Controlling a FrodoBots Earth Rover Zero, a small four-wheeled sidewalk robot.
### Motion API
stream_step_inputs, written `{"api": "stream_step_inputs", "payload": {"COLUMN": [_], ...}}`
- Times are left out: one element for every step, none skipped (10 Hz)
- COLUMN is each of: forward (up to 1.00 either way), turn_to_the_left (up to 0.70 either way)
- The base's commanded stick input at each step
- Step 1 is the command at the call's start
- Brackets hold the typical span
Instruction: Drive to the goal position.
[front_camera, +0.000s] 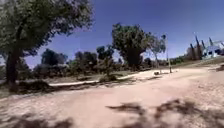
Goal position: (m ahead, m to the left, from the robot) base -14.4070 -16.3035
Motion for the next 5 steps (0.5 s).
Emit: {"api": "stream_step_inputs", "payload": {"forward": [0.85, 0.85, 0.85, 0.85, 0.85], "turn_to_the_left": [-0.15, 0.00, 0.00, 0.00, 0.00]}}
